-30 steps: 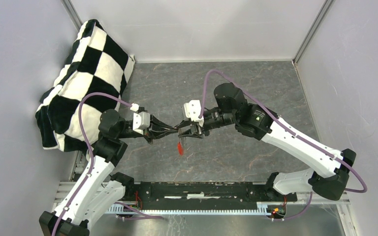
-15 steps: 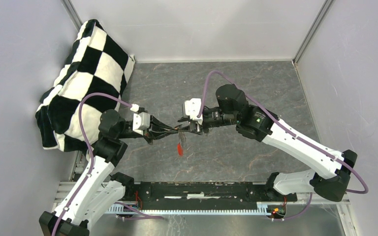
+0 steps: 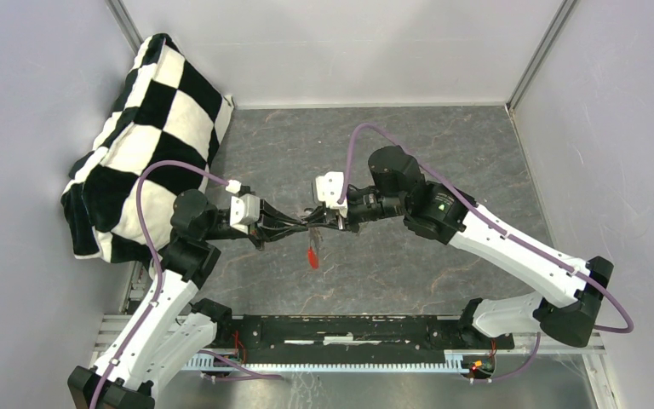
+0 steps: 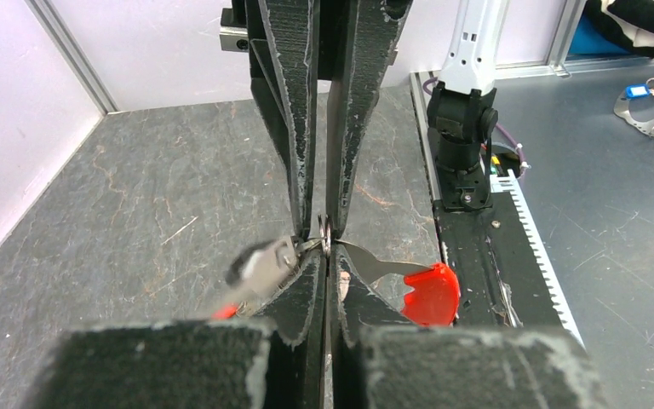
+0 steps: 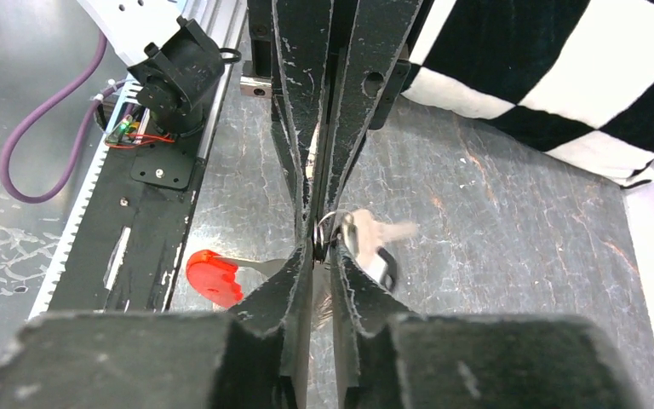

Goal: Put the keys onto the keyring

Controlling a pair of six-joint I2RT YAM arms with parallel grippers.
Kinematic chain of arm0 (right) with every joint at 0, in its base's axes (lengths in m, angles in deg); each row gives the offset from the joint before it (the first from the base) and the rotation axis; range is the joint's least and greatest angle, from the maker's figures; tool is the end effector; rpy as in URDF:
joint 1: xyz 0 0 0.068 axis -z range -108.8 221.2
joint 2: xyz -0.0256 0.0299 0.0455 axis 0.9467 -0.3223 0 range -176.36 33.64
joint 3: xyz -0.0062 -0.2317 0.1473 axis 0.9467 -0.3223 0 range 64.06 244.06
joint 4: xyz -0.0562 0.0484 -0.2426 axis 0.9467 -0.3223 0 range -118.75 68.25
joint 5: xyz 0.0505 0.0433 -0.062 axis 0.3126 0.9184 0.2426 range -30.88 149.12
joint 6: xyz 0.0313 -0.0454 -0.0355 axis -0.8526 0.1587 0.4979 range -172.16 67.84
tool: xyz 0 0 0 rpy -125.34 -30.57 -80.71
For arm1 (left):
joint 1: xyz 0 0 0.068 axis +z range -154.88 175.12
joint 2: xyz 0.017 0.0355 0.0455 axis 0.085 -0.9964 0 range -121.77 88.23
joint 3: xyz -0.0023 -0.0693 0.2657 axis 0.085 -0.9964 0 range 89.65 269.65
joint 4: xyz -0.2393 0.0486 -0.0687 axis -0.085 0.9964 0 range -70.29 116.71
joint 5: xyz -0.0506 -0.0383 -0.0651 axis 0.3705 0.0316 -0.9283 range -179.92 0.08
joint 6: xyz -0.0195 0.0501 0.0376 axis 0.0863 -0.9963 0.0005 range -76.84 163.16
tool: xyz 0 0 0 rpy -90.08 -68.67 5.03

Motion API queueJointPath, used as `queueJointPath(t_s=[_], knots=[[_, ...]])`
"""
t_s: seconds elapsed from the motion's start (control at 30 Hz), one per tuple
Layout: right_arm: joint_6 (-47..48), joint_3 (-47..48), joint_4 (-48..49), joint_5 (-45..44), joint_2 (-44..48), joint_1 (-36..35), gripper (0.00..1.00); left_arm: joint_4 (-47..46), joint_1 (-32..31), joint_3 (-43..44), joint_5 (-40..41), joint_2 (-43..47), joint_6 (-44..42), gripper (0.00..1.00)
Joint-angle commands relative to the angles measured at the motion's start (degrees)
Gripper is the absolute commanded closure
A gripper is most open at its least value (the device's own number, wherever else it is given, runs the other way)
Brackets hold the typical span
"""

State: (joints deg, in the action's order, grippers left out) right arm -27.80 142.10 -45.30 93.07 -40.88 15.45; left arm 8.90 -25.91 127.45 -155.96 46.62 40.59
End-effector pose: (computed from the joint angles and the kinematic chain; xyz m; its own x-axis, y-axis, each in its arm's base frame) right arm 0.1402 0.2571 0.4041 0.2289 -0.2717 -0.9348 -0.9732 -0.0867 -0.2131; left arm 0.1283 -0.0999 0.3457 0.1581 -0.0413 -0.9866 0.9862 0.0553 0.1557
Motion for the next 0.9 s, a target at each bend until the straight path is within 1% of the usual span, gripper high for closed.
queueJointPath(t_s=[0.0, 0.1, 0.17, 0.23, 0.3, 0.37, 0.43, 0.47, 0.57, 0.73, 0.8, 0.87], knots=[[-0.5, 0.6, 1.2, 0.0, -0.1, 0.1, 0.89, -1.9, -0.1, 0.9, 0.2, 0.4, 0.9, 0.98], [-0.8, -0.7, 3.1, -1.6, 1.3, 0.1, 1.00, -0.6, -0.1, 0.9, 0.2, 0.3, 0.2, 0.98], [-0.9, -1.2, 3.5, -2.3, 1.9, 0.1, 1.00, 0.2, -0.1, 0.9, 0.2, 0.1, 0.0, 0.98], [-0.9, -1.5, 3.4, -2.8, 2.2, 0.2, 1.00, 1.2, -0.1, 1.0, 0.3, 0.0, -0.5, 0.94], [-0.8, -1.6, 3.0, -2.8, 2.2, 0.4, 1.00, 2.2, -0.1, 1.3, 0.1, -0.2, -0.8, 0.92], [-1.0, -1.5, 2.7, -2.4, 1.9, 0.4, 1.00, 2.4, -0.1, 1.2, -0.1, -0.2, -0.9, 0.92], [-1.3, -1.2, 2.7, -1.4, 1.3, 0.4, 1.00, 2.3, -0.1, 1.2, -0.4, -0.3, -1.1, 0.95], [-1.6, -1.1, 3.0, -0.9, 1.0, 0.4, 0.98, 2.1, -0.1, 1.2, -0.4, -0.4, -1.1, 0.98], [-2.0, -0.8, 3.4, 0.4, 0.1, 0.4, 0.88, 2.0, -0.1, 1.7, -0.3, -0.7, -1.0, 0.98], [-2.2, -0.9, 3.8, 0.7, -0.1, 0.4, 0.85, 1.9, -0.1, 1.7, -0.2, -0.6, -0.9, 0.98], [-2.4, -1.1, 4.0, 0.5, 0.1, 0.4, 0.79, 1.7, -0.1, 1.6, -0.1, -0.7, -0.6, 0.98], [-2.4, -1.3, 4.0, 0.4, 0.2, 0.4, 0.77, 1.1, -0.1, 1.6, 0.0, -0.6, -0.1, 0.98]])
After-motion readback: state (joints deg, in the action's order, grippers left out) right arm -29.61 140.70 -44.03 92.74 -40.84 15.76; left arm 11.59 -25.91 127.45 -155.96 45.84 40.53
